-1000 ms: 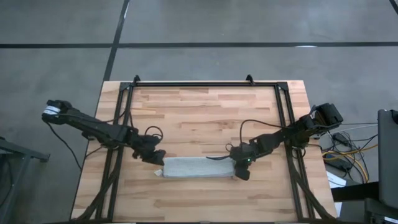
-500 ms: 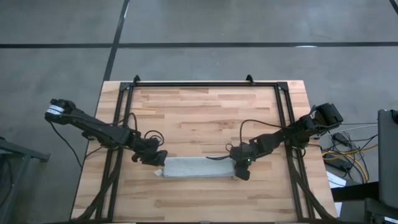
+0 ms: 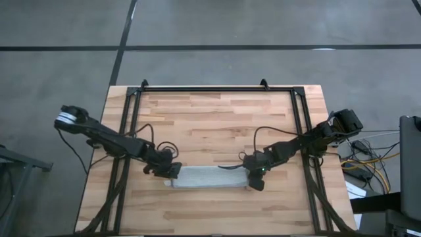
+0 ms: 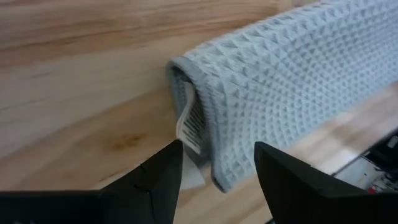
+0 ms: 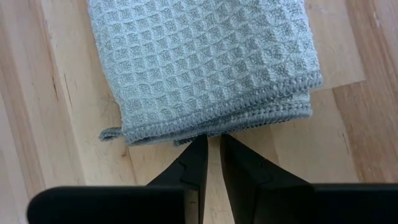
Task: Fold microfiber towels
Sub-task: Fold the microfiber cloth on the table
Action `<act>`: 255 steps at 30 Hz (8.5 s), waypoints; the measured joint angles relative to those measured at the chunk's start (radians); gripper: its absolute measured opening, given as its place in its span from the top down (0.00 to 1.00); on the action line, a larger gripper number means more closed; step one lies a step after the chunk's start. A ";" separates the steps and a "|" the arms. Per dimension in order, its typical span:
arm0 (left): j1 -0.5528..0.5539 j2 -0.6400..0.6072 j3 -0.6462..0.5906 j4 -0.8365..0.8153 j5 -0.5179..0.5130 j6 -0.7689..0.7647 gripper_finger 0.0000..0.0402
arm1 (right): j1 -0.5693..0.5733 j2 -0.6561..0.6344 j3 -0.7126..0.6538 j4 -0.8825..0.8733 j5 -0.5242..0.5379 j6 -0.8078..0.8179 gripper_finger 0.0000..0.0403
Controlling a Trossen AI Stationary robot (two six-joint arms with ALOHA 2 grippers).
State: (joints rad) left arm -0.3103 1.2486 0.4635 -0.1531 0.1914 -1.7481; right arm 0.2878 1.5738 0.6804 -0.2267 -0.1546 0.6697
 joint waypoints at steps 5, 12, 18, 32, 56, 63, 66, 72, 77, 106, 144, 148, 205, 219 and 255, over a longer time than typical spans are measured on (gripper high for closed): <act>0.000 0.030 0.016 0.002 -0.001 0.000 0.50 | 0.000 0.000 0.000 0.000 0.000 0.000 0.89; -0.011 0.085 0.028 0.002 -0.001 0.000 0.50 | 0.000 0.000 0.000 0.000 0.000 0.000 0.89; -0.017 0.130 0.040 0.003 0.001 -0.001 0.50 | 0.000 0.000 0.000 0.000 0.000 0.000 0.89; -0.018 0.127 0.043 0.005 -0.010 0.018 0.50 | 0.000 0.000 0.000 0.001 0.024 0.000 0.89; -0.018 0.129 0.040 0.005 -0.021 0.042 0.91 | 0.000 0.000 0.000 0.001 0.026 -0.018 0.89; -0.018 0.131 0.040 0.054 -0.043 0.045 0.98 | 0.000 0.000 0.000 0.001 0.026 -0.019 0.89; -0.017 0.131 0.039 0.069 -0.045 0.046 0.99 | 0.000 0.000 0.000 0.001 0.026 -0.018 0.89; -0.017 0.131 0.039 0.069 -0.041 0.045 0.99 | 0.000 0.000 0.000 0.001 0.026 -0.015 0.89; -0.017 0.131 0.042 0.079 -0.036 0.045 0.99 | 0.000 0.000 0.000 0.001 0.026 -0.018 0.89; -0.018 0.127 0.114 0.084 -0.018 0.100 1.00 | 0.000 0.000 0.000 0.024 0.026 -0.026 0.89; 0.047 0.011 0.144 0.102 -0.079 0.211 1.00 | 0.000 0.000 -0.003 0.032 0.026 -0.038 0.89; 0.055 0.011 0.140 0.156 -0.074 0.263 1.00 | 0.000 0.000 -0.003 0.034 0.026 -0.038 0.89; 0.238 0.414 0.413 0.371 0.210 0.543 1.00 | 0.000 0.000 -0.003 0.053 0.027 -0.089 0.89; 0.252 0.525 0.484 0.483 0.273 0.551 1.00 | 0.000 0.000 -0.004 0.053 0.027 -0.093 0.89; 0.283 0.589 0.562 0.499 0.314 0.647 1.00 | 0.000 0.000 -0.001 0.103 0.027 -0.105 0.89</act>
State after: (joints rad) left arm -0.0270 1.8374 1.0257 0.3459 0.5053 -1.1011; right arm 0.2878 1.5738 0.6796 -0.1238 -0.1280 0.5648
